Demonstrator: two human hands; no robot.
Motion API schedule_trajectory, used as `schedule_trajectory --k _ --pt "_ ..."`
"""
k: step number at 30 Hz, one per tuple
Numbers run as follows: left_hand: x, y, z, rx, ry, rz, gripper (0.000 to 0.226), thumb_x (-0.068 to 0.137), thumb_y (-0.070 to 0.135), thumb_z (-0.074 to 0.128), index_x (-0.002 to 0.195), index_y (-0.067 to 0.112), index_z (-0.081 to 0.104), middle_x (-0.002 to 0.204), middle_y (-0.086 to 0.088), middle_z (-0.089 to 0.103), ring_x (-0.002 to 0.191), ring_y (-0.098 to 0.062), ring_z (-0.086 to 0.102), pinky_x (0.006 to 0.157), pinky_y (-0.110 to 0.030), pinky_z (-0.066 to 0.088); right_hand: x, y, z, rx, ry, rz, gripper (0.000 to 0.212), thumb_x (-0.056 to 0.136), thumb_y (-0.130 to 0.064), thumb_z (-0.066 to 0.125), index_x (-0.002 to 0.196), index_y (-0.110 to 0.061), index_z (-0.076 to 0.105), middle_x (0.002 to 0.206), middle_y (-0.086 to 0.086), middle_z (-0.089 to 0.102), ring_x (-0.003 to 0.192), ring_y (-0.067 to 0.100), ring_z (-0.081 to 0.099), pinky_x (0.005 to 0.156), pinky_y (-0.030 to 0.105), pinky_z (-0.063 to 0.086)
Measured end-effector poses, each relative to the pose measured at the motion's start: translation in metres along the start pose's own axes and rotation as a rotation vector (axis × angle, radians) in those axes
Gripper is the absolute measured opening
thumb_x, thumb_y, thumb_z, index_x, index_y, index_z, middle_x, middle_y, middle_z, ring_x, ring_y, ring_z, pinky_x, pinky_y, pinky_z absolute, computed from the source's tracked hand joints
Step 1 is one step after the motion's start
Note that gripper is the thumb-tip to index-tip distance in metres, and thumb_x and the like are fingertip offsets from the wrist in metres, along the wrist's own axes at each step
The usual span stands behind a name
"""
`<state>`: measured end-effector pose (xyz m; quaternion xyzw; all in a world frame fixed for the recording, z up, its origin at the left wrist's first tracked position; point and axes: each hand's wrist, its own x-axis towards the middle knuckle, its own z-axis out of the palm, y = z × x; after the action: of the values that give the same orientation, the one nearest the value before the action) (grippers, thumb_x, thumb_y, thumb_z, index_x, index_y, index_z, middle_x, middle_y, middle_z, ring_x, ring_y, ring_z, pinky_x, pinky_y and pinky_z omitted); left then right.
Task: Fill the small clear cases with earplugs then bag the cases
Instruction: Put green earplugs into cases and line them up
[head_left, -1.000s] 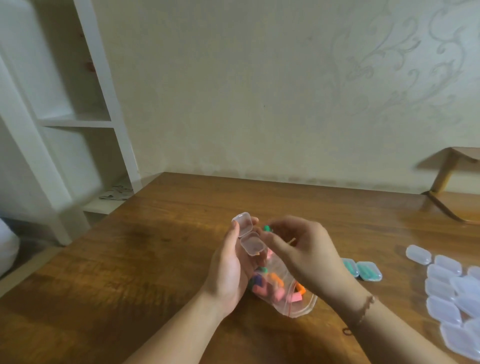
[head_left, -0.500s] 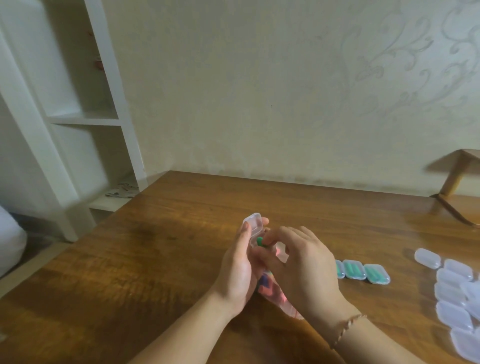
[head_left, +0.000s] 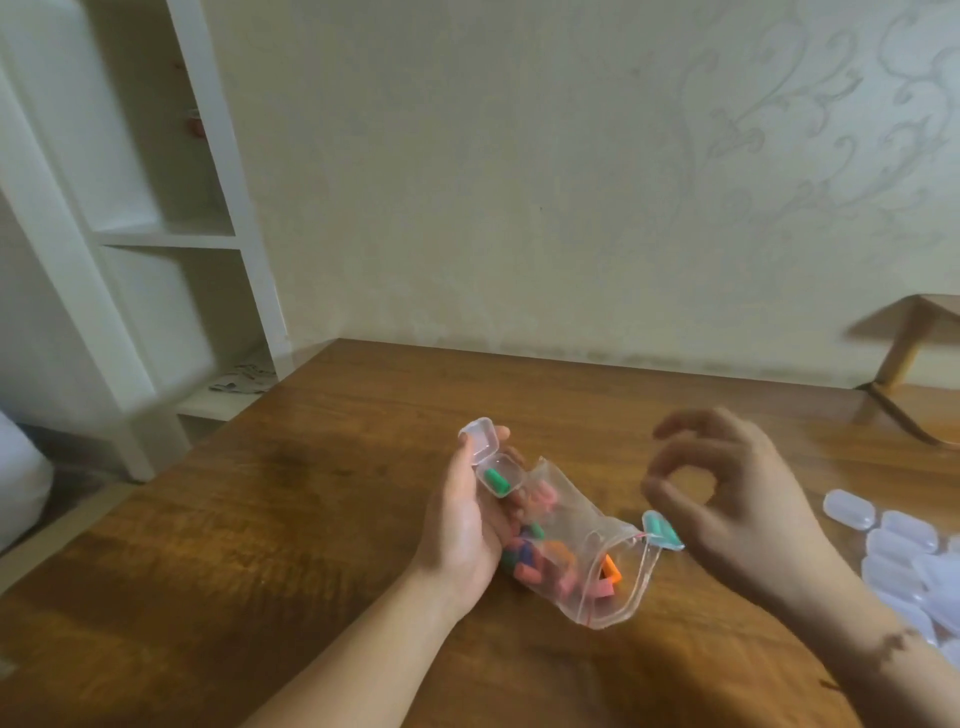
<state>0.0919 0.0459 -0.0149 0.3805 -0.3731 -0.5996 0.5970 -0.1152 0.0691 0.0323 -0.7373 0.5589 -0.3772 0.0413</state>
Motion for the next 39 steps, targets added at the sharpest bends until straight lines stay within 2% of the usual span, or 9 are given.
schedule_trajectory --k 4,7,9,11,14,18,24,35,39 --pt "0.003 0.003 0.002 -0.141 0.069 -0.030 0.038 0.101 0.043 0.040 0.111 0.013 0.061 0.093 -0.010 0.056 0.065 -0.015 0.050 0.059 -0.024 0.044 -0.017 0.009 0.007 -0.190 -0.456 -0.058 0.013 0.083 -0.052 0.059 0.078 -0.055 0.071 0.145 -0.032 0.032 0.142 0.007 0.014 0.107 0.039 0.037" --pt "0.003 0.002 0.004 -0.157 0.087 -0.036 0.037 0.103 0.042 0.038 0.112 0.013 0.060 0.093 -0.010 0.055 0.064 -0.014 0.049 0.055 -0.023 0.049 -0.019 0.001 0.018 -0.239 -0.578 -0.050 0.020 0.087 -0.058 0.043 0.089 -0.067 0.061 0.155 -0.030 -0.001 0.147 0.009 -0.013 0.119 0.046 0.018" --pt "0.002 0.003 0.005 -0.161 0.089 -0.041 0.036 0.103 0.041 0.038 0.112 0.013 0.060 0.093 -0.010 0.057 0.066 -0.015 0.052 0.055 -0.024 0.052 -0.018 -0.004 0.028 -0.310 -0.571 -0.062 0.055 0.078 -0.065 0.018 0.102 -0.054 0.066 0.156 -0.025 -0.013 0.147 0.015 -0.020 0.120 0.049 0.014" --pt "0.002 0.004 0.005 -0.151 0.111 -0.047 0.036 0.103 0.041 0.039 0.113 0.015 0.060 0.098 -0.011 0.058 0.074 -0.017 0.054 0.062 -0.025 0.053 -0.017 -0.010 0.039 -0.364 -0.563 -0.061 0.071 0.072 -0.064 0.009 0.103 -0.042 0.069 0.158 -0.018 -0.016 0.147 0.020 -0.021 0.120 0.050 0.012" --pt "0.002 0.003 0.005 -0.153 0.132 -0.044 0.036 0.102 0.042 0.040 0.112 0.015 0.061 0.096 -0.010 0.060 0.075 -0.017 0.053 0.067 -0.026 0.048 -0.012 -0.022 0.047 -0.371 -0.556 -0.010 0.032 0.092 -0.050 0.044 0.106 -0.038 0.070 0.162 -0.013 -0.010 0.148 0.023 -0.018 0.121 0.050 0.011" --pt "0.001 0.003 0.005 -0.132 0.130 -0.054 0.038 0.103 0.043 0.038 0.116 0.016 0.061 0.098 -0.010 0.061 0.075 -0.015 0.059 0.060 -0.025 0.051 -0.002 -0.027 0.055 -0.277 -0.475 0.074 0.023 0.093 -0.035 0.057 0.111 -0.037 0.070 0.162 -0.016 0.004 0.149 0.020 -0.008 0.120 0.046 0.011" --pt "0.003 0.003 0.005 -0.115 0.136 -0.058 0.038 0.103 0.044 0.039 0.113 0.016 0.061 0.092 -0.009 0.062 0.065 -0.013 0.056 0.061 -0.025 0.051 0.000 -0.019 0.071 -0.263 -0.471 0.083 0.037 0.083 -0.053 0.068 0.117 -0.039 0.067 0.160 -0.017 0.010 0.147 0.018 0.001 0.118 0.046 0.017" --pt "0.000 0.005 0.007 -0.056 0.133 -0.076 0.037 0.103 0.045 0.035 0.115 0.021 0.062 0.108 -0.006 0.067 0.089 -0.014 0.071 0.064 -0.025 0.056 0.007 -0.023 0.065 -0.293 -0.506 0.013 0.044 0.083 -0.043 0.071 0.126 -0.038 0.061 0.159 -0.017 0.010 0.147 0.016 0.002 0.119 0.042 0.015" --pt "-0.001 0.006 0.007 -0.028 0.119 -0.071 0.038 0.103 0.045 0.034 0.117 0.021 0.060 0.112 -0.008 0.065 0.098 -0.017 0.068 0.072 -0.028 0.055 0.001 -0.018 0.053 -0.206 -0.402 -0.049 0.025 0.085 -0.034 0.070 0.110 -0.041 0.070 0.156 -0.019 0.019 0.146 0.012 0.006 0.119 0.042 0.024"
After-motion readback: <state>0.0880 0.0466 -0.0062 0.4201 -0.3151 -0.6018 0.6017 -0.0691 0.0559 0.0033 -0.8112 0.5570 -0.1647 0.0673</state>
